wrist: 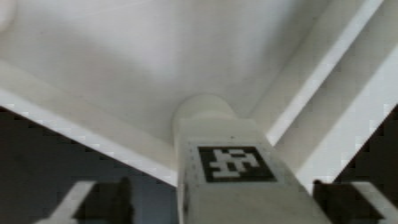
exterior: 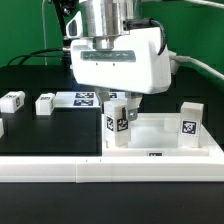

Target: Assemble square table

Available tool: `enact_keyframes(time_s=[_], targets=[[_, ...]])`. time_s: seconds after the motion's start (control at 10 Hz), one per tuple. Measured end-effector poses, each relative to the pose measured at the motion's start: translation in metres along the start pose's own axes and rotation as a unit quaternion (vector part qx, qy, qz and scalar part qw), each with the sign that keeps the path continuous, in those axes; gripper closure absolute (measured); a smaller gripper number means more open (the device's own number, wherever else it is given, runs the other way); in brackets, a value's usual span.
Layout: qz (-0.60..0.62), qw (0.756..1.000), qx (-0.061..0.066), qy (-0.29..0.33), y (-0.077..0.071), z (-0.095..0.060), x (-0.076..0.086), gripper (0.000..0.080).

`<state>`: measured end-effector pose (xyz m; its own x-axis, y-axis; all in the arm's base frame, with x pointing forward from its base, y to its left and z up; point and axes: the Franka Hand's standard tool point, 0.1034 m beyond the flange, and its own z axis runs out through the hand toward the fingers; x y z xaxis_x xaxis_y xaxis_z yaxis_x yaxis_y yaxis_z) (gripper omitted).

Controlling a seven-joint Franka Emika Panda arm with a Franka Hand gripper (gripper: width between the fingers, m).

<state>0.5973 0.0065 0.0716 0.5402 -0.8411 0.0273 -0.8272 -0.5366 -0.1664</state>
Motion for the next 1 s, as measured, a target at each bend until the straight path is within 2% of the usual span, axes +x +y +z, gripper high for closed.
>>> enact_keyframes(time_s=[0.1, 0.2, 0.3, 0.7, 1.0], targets=[[-0.041, 0.999, -0.005, -0.003, -0.0008, -0.0001, -0.002, 0.0185], [-0.132, 0.991, -0.009, -0.001, -0.0025, -0.0009, -0.0019, 0.016], [-0.173, 0.985, -0.013, -0.009, -0.0038, -0.0015, -0.003, 0.0153], [-0.329, 0.944, -0.013, -0.01, -0.0024, -0.0018, 0.0012, 0.015], [-0.451, 0.892, -0.015, -0.011, -0.0031, -0.0019, 0.0004, 0.015]])
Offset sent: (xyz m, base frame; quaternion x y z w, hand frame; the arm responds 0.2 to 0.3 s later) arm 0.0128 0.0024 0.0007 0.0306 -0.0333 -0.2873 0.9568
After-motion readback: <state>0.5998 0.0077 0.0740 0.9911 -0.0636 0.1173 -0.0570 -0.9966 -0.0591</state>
